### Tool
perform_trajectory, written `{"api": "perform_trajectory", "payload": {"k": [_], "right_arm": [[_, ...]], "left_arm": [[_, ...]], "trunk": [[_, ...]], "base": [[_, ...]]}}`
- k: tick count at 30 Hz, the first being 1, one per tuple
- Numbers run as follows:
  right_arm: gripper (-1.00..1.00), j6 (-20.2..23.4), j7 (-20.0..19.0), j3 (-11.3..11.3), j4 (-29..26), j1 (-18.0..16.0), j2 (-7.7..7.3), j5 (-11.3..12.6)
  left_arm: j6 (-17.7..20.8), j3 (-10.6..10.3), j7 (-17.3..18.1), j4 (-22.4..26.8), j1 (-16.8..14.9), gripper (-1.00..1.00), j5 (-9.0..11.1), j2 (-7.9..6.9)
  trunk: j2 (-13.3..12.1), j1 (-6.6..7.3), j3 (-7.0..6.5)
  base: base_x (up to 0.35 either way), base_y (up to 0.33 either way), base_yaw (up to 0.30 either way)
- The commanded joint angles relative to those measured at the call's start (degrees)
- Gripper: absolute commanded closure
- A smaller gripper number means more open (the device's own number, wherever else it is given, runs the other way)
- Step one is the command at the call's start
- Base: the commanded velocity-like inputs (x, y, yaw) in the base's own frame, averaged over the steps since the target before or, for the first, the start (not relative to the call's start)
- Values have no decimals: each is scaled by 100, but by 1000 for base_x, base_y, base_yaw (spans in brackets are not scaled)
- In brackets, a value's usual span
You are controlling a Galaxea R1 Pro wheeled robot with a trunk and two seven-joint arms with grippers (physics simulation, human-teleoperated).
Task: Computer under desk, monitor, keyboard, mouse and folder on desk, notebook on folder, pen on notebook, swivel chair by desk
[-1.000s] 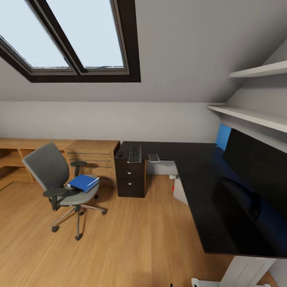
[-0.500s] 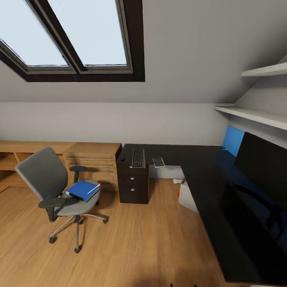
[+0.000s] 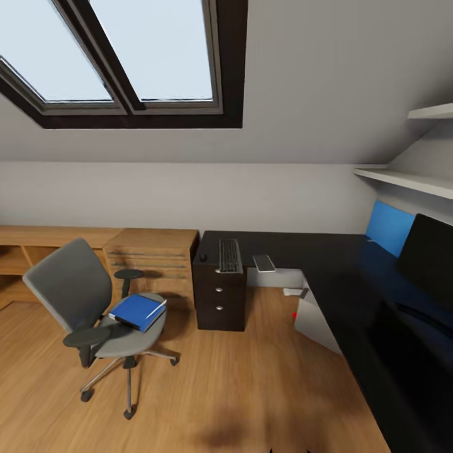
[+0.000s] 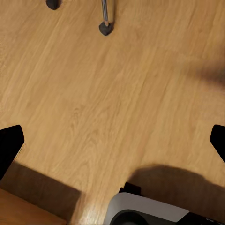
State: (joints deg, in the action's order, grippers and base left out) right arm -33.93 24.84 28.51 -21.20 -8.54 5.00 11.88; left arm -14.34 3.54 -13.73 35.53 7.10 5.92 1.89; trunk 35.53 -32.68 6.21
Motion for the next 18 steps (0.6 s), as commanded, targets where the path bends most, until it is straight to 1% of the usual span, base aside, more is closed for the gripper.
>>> {"api": "perform_trajectory", "payload": {"k": [1, 11, 15, 18], "right_arm": [[-100, -26, 30, 50, 13, -8, -2, 51], [-100, -33, 27, 57, 45, -11, -8, 49], [-100, -29, 22, 53, 45, -8, -8, 49], [-100, -28, 21, 52, 73, -7, -8, 49]], "left_arm": [[-17, 2, 11, 7, 0, -100, 59, 3], [5, -2, 19, -1, 2, -100, 50, 20], [16, -2, 24, -5, 2, -100, 44, 22], [18, -7, 27, -15, 1, -100, 41, 24]], "trunk": [[7, -5, 8], [7, -5, 8], [7, -5, 8], [7, -5, 8]], "base": [[257, 259, 0], [272, 234, 0], [299, 193, 0], [314, 112, 0]]}}
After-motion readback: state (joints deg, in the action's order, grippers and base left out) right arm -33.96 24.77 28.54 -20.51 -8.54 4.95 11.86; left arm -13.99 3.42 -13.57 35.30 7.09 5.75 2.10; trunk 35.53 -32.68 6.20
